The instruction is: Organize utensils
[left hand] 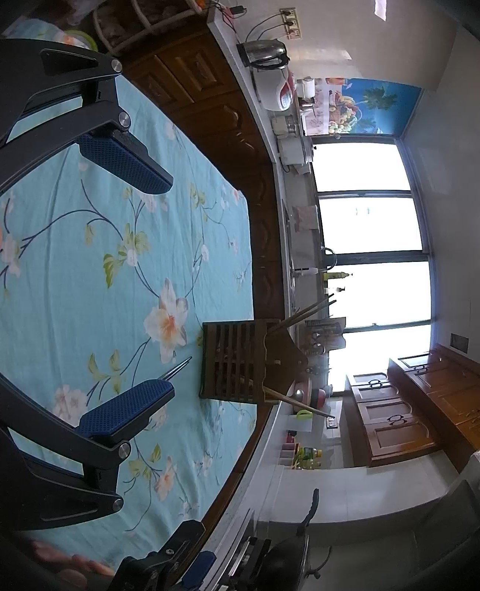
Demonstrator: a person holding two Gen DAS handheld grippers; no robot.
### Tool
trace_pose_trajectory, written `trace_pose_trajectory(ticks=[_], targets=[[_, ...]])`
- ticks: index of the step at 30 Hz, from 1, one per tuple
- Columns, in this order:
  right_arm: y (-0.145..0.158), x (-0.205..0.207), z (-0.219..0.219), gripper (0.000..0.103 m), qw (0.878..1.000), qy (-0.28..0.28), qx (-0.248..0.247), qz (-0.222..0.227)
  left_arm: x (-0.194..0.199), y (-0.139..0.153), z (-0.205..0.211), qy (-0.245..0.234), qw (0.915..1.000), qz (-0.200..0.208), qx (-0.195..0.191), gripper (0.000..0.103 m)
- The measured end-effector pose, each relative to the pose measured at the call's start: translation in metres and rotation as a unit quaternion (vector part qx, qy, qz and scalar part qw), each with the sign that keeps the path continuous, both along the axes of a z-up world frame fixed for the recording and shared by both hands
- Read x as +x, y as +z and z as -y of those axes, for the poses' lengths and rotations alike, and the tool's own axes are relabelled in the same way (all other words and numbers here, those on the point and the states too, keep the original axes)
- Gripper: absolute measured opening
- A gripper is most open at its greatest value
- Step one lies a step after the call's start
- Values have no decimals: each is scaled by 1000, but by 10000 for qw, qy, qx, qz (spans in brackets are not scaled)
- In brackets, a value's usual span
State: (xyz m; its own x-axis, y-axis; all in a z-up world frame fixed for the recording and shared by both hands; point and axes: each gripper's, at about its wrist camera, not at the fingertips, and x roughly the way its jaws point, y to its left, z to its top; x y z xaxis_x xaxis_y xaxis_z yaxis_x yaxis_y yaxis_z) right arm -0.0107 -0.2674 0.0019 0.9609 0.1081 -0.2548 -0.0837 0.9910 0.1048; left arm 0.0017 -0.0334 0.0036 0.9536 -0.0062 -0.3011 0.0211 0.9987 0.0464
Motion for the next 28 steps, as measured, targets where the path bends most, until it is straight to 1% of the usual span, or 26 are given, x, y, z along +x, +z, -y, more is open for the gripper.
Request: trace_pose_trajectory(ticks=[18, 28], targets=[[-2, 3, 0, 103, 10000, 41, 10, -58, 7, -4, -1, -55, 9999, -120, -29, 103], [0, 11, -2, 103, 9999, 107, 35, -114, 17, -5, 2, -197, 9994, -269, -93, 103]])
